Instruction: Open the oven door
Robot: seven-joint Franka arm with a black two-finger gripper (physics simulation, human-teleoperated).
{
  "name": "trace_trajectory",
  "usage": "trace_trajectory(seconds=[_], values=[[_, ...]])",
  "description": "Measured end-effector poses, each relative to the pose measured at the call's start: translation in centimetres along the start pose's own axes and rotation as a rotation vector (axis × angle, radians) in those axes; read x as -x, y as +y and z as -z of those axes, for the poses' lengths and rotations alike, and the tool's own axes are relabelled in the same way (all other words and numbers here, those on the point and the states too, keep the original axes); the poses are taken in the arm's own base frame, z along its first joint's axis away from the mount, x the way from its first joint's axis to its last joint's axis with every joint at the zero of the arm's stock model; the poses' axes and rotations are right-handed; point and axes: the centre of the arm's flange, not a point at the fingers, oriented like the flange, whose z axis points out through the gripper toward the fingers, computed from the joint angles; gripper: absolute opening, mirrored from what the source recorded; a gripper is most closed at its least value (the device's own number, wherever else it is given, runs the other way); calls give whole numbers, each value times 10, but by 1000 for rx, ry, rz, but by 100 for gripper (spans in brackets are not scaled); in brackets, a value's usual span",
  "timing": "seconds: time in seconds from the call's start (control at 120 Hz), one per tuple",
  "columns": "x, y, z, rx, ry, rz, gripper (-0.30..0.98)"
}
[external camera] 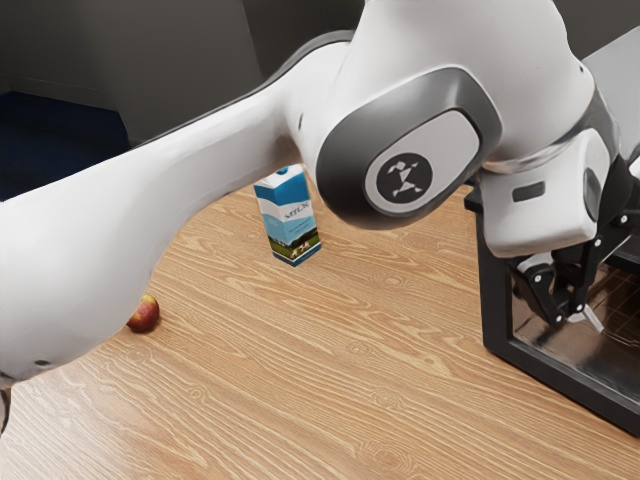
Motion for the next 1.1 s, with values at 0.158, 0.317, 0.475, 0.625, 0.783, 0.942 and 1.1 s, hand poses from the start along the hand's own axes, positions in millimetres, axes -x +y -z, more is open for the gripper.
trace_trajectory(seconds=[0.158, 0.317, 0.475, 0.625, 0.783, 0.942, 1.1], values=[[10, -5, -15, 7, -4, 5, 68], [13, -8, -25, 12, -2, 3, 68], [8, -4, -36, 31, -7, -7, 70], [-24, 38, -46, 91, -78, -66, 71], [-155, 334, 10, 28, -397, -330, 63], [52, 186, 365, -431, -220, 438, 66], [308, 149, 221, -40, -400, 1164, 68]])
